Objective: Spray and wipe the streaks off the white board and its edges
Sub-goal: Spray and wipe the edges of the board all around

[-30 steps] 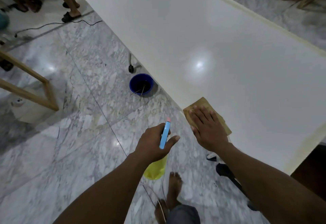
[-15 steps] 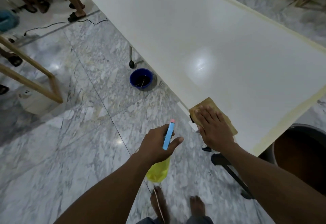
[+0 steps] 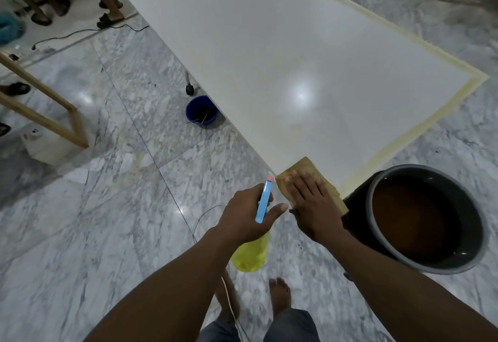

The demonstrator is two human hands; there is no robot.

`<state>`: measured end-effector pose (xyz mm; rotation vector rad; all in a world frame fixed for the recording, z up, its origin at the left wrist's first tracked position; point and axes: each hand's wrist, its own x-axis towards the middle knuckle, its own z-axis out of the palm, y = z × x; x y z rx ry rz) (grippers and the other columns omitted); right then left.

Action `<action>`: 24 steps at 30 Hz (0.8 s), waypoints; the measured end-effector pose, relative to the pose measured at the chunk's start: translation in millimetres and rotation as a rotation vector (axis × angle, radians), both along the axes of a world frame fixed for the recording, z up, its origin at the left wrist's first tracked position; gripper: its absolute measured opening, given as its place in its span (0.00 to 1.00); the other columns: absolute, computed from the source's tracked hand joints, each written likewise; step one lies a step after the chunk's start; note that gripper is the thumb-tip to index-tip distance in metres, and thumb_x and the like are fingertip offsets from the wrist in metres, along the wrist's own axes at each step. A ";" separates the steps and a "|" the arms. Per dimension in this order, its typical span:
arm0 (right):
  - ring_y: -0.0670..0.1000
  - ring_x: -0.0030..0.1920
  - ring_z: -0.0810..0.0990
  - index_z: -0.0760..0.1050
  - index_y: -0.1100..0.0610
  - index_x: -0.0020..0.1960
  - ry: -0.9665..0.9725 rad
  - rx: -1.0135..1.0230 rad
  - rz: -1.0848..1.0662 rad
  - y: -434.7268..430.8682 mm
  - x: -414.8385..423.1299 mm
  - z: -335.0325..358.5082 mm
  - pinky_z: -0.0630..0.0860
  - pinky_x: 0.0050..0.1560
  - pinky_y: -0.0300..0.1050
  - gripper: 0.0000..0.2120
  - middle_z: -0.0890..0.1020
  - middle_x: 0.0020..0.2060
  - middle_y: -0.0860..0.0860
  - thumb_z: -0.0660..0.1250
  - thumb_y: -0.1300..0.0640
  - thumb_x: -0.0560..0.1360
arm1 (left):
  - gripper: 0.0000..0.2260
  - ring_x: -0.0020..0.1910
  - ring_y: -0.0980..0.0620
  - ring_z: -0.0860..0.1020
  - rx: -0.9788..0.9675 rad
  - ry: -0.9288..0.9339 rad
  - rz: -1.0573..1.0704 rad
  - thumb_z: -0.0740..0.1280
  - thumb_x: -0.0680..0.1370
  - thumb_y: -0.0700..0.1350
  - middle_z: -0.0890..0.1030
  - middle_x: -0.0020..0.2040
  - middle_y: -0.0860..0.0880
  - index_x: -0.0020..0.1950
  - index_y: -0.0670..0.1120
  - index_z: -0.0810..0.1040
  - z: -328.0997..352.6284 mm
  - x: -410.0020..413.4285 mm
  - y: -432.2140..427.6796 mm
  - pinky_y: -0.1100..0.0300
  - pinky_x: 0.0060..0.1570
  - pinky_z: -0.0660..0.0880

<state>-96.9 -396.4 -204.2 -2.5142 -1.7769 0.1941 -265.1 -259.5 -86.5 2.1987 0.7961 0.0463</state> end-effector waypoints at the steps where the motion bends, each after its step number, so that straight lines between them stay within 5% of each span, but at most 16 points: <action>1: 0.58 0.80 0.49 0.55 0.56 0.80 0.005 0.027 0.005 -9.6 -1.4 -1.1 0.56 0.75 0.62 0.33 0.56 0.80 0.55 0.60 0.50 0.79 | 0.21 0.38 0.50 0.80 0.001 0.004 -0.003 0.70 0.77 0.66 0.83 0.42 0.49 0.52 0.47 0.78 0.3 -0.3 -5.6 0.54 0.42 0.79; 6: 0.60 0.80 0.51 0.58 0.58 0.79 0.038 0.170 0.029 -51.2 -10.7 -9.3 0.57 0.75 0.65 0.29 0.57 0.79 0.56 0.58 0.59 0.79 | 0.19 0.37 0.50 0.79 0.025 0.034 0.000 0.71 0.79 0.63 0.82 0.42 0.50 0.52 0.46 0.78 0.4 -7.9 -22.1 0.52 0.43 0.79; 13: 0.59 0.77 0.59 0.70 0.61 0.73 0.017 0.113 0.009 -71.8 -18.6 3.4 0.56 0.76 0.58 0.38 0.69 0.74 0.58 0.74 0.69 0.64 | 0.18 0.38 0.51 0.79 0.027 0.056 0.033 0.71 0.79 0.63 0.81 0.42 0.51 0.51 0.49 0.76 8.0 -20.0 -20.0 0.53 0.43 0.79; 16: 0.57 0.74 0.66 0.76 0.59 0.68 -0.005 0.099 -0.002 -85.1 -25.1 11.5 0.66 0.70 0.56 0.38 0.75 0.70 0.56 0.77 0.71 0.59 | 0.17 0.36 0.54 0.76 0.022 0.037 0.049 0.72 0.79 0.62 0.78 0.41 0.54 0.51 0.49 0.76 14.6 -25.8 -11.3 0.57 0.41 0.76; 19: 0.54 0.74 0.67 0.73 0.56 0.71 0.145 -0.010 -0.071 -97.8 -36.1 23.4 0.81 0.57 0.50 0.35 0.73 0.72 0.54 0.72 0.72 0.66 | 0.18 0.38 0.52 0.78 0.002 0.004 0.092 0.72 0.79 0.61 0.80 0.42 0.51 0.53 0.45 0.78 23.4 -31.2 7.7 0.54 0.44 0.79; 20: 0.54 0.71 0.71 0.70 0.52 0.73 0.197 -0.045 -0.118 -97.2 -38.4 31.5 0.82 0.52 0.47 0.33 0.74 0.71 0.52 0.69 0.70 0.71 | 0.19 0.39 0.51 0.79 0.003 0.000 0.093 0.72 0.79 0.60 0.81 0.43 0.51 0.53 0.45 0.79 26.2 -32.3 14.2 0.53 0.45 0.80; 22: 0.49 0.51 0.82 0.68 0.43 0.71 0.390 0.045 -0.246 -79.4 -43.1 59.4 0.81 0.43 0.46 0.23 0.81 0.58 0.47 0.63 0.62 0.80 | 0.19 0.41 0.49 0.81 0.001 -0.015 0.099 0.72 0.79 0.60 0.82 0.44 0.49 0.54 0.45 0.79 33.5 -35.5 29.6 0.52 0.46 0.80; 24: 0.49 0.41 0.80 0.74 0.48 0.67 0.685 0.190 -0.557 -40.2 -44.7 92.7 0.80 0.41 0.52 0.15 0.82 0.48 0.48 0.60 0.58 0.82 | 0.19 0.43 0.47 0.82 0.006 -0.026 0.101 0.72 0.79 0.61 0.84 0.46 0.47 0.54 0.45 0.79 40.9 -38.6 47.3 0.52 0.46 0.80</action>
